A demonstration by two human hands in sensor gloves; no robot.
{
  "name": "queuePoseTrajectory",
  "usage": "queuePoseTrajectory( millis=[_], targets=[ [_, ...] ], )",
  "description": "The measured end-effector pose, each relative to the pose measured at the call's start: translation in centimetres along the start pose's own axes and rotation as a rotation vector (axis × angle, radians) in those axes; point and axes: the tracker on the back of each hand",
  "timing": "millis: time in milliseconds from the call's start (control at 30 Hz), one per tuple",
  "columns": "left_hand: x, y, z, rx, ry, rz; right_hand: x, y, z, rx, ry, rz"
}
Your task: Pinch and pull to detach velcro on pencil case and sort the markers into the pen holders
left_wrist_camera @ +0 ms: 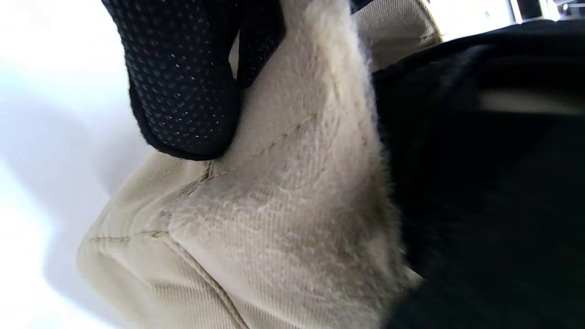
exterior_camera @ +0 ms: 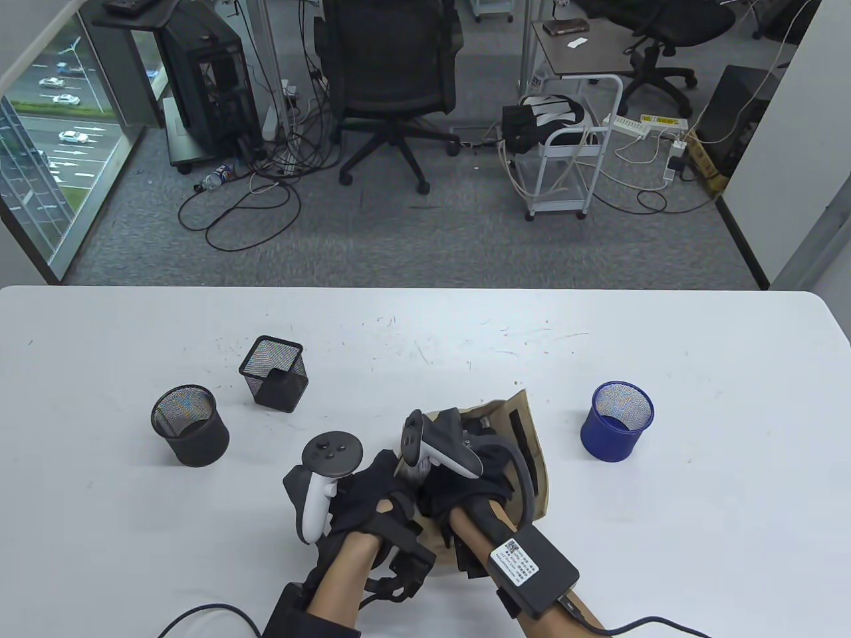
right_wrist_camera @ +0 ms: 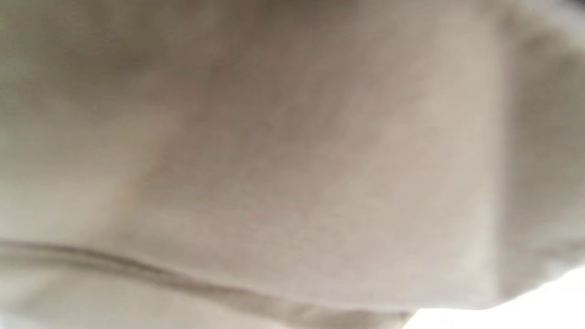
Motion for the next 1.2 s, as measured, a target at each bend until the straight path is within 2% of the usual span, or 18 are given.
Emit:
queuePoseTrajectory(
  millis=[67, 100, 233, 300, 433, 633, 867, 1200],
  targets=[
    [0.2, 0.0, -0.2, -0.018, -0.013, -0.001, -0.1, -1.4, 0.6, 0.07, 0.053, 0.071],
    [0.3, 0.0, -0.3, -0.026, -0.011, -0.005, -0.2, -2.5, 1.0, 0.153, 0.022, 0.093],
    [0.7, 0.0, -1.2, -0.058, -0.048, -0.01, 1.0, -5.7, 2.5, 0.432, -0.087, 0.02],
    [0.8, -0.2, -1.6, -0.075, -0.078, -0.007, 2.7, -6.3, 3.2, 0.473, -0.04, -0.02],
    [0.9, -0.5, -2.3, -0.102, -0.1, 0.006, 7.0, -5.9, 4.0, 0.367, 0.205, -0.051],
    [1.5, -0.4, -2.6, -0.099, -0.147, 0.011, 12.1, -4.5, 2.3, 0.218, 0.611, 0.014],
    [2.0, 0.0, -2.7, -0.063, -0.132, 0.016, 15.0, -4.0, 0.9, 0.17, 0.706, 0.003],
    [4.5, 1.5, -1.0, 0.034, -0.087, -0.051, 15.3, -2.1, -1.0, 0.071, 0.666, -0.025]
  ],
)
Point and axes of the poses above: the tracker on the back of each hand, its own x axis roughly to the little-finger side, its own y axis roughly from the wrist to the fingertips, z = x × y, and after that the axes turned 13 degrees about z, right-handed
